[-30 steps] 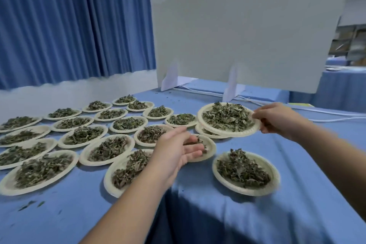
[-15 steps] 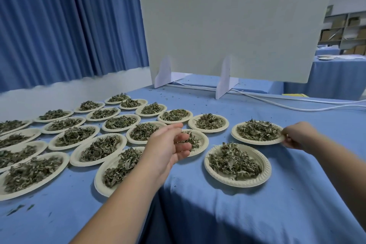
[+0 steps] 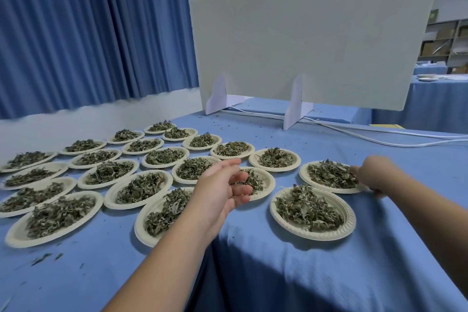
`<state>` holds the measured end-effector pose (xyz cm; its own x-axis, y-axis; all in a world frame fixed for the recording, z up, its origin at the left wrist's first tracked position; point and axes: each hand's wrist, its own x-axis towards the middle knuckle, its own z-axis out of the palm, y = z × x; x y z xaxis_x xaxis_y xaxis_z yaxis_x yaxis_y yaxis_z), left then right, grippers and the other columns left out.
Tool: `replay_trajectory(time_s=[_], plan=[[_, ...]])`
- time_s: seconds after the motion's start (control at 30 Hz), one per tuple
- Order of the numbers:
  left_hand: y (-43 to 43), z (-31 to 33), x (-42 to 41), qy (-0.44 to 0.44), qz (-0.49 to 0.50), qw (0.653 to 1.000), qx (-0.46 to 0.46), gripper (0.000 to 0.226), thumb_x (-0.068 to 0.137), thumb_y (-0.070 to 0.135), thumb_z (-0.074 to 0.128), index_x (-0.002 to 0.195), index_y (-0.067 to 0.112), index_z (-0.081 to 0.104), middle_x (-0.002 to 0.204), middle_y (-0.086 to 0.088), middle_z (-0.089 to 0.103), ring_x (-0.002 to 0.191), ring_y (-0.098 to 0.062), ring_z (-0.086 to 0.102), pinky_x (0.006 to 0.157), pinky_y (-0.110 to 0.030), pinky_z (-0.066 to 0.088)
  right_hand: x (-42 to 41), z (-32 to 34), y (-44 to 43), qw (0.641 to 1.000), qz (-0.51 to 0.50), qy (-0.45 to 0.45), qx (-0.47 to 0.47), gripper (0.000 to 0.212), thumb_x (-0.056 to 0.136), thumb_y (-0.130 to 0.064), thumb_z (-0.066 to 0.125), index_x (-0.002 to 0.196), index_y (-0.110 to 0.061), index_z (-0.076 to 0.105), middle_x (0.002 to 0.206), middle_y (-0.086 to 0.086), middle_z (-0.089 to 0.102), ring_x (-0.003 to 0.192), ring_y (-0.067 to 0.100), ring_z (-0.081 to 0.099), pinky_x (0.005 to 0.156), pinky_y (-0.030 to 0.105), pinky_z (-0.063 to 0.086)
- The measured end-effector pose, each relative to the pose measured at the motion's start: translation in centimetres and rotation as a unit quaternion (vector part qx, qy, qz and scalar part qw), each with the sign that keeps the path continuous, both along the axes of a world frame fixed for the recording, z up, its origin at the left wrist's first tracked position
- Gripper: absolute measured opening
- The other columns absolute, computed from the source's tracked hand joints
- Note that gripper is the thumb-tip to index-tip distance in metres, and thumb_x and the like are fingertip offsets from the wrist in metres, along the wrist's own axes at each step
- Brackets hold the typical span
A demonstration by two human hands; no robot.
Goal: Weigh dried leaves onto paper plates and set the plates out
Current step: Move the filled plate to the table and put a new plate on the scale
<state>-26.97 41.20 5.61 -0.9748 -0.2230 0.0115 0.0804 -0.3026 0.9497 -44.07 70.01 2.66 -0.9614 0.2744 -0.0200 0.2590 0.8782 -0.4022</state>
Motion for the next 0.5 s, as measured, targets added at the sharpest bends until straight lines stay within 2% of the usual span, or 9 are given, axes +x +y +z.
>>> replay_trajectory(time_s=[0.13,0.23,0.33,0.4,0.5], plan=[[-1.0,-0.1,0.5,0.006,0.000,1.000,0.009,0.022,0.097,0.006,0.048,0.113,0.010,0.062,0.077,-0.007,0.062,0.055,-0.018,0.060,0.049,-0.028,0.051,0.6,1.9,-2.9,0.992,0.062,0.090,0.065,0.043,0.099,-0.038,0.044,0.067,-0.010,0.045,0.067,0.007,0.050,0.069,0.027,0.053,0.060,0.030,0.040],[-2.6,-0.1,1.3,0.007,0.012,1.000,0.019,0.022,0.097,0.006,0.047,0.111,0.009,0.063,0.075,-0.007,0.062,0.054,-0.018,0.059,0.046,-0.026,0.049,1.4,3.3,-7.0,0.982,0.128,0.125,0.067,0.040,0.098,-0.037,0.045,0.078,-0.005,0.055,0.074,0.011,0.057,0.071,0.027,0.055,0.055,0.030,0.037],[-5.4,0.0,2.4,0.010,0.047,0.998,0.032,0.021,0.098,0.005,0.045,0.106,0.010,0.064,0.072,-0.006,0.061,0.051,-0.017,0.058,0.044,-0.025,0.049,2.8,4.5,-12.5,0.966,0.201,0.156,0.041,0.041,0.096,-0.036,0.047,0.094,0.001,0.065,0.085,0.018,0.067,0.079,0.032,0.062,0.063,0.032,0.046],[-8.0,0.1,3.4,0.013,0.081,0.996,0.037,0.021,0.098,0.006,0.045,0.106,0.011,0.063,0.072,-0.006,0.061,0.051,-0.016,0.058,0.044,-0.024,0.049,4.2,5.1,-16.6,0.952,0.252,0.172,0.030,0.040,0.096,-0.038,0.048,0.094,-0.003,0.067,0.085,0.015,0.068,0.078,0.030,0.062,0.066,0.033,0.048],[-12.3,-0.1,5.2,0.020,0.131,0.990,0.051,0.021,0.097,0.007,0.044,0.106,0.013,0.063,0.065,-0.001,0.062,0.050,-0.013,0.058,0.045,-0.023,0.049,6.2,5.4,-22.7,0.928,0.326,0.180,0.010,0.038,0.095,-0.042,0.048,0.090,-0.009,0.066,0.074,0.005,0.064,0.074,0.026,0.060,0.063,0.032,0.048]])
